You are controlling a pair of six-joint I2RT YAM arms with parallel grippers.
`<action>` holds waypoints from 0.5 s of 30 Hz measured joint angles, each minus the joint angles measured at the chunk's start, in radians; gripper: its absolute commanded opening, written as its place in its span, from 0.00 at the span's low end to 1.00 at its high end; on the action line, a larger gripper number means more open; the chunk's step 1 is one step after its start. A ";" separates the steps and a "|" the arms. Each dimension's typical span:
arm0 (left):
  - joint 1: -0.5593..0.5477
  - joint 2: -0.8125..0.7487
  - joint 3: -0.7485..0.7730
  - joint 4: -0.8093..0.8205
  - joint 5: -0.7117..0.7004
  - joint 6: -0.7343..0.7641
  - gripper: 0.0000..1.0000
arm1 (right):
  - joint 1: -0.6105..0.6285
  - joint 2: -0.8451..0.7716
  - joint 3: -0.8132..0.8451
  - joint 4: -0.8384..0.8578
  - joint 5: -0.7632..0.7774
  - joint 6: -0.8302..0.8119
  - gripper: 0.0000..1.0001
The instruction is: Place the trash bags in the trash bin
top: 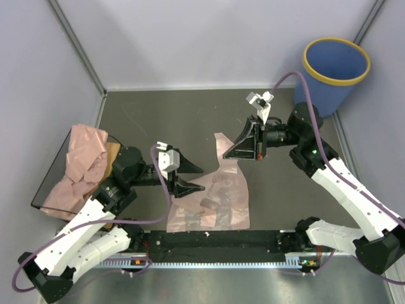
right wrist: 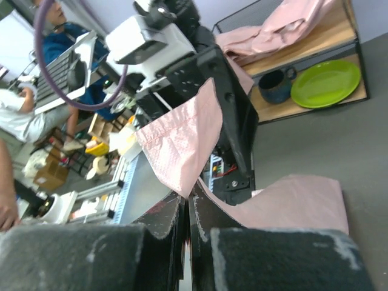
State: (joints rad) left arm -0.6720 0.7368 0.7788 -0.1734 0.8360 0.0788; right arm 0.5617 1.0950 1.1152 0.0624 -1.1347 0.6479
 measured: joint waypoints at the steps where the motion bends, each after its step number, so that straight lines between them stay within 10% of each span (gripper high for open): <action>1: 0.000 0.000 0.006 0.030 -0.008 -0.030 0.66 | 0.004 -0.003 0.007 -0.028 0.023 -0.024 0.00; 15: -0.085 0.168 0.097 0.269 -0.351 -0.286 0.83 | 0.129 -0.002 0.018 -0.241 0.478 -0.078 0.00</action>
State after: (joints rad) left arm -0.7574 0.9051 0.8757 0.0952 0.4854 -0.2077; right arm 0.6907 1.0935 1.1332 -0.1791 -0.6563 0.5701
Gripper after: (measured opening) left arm 0.796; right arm 0.004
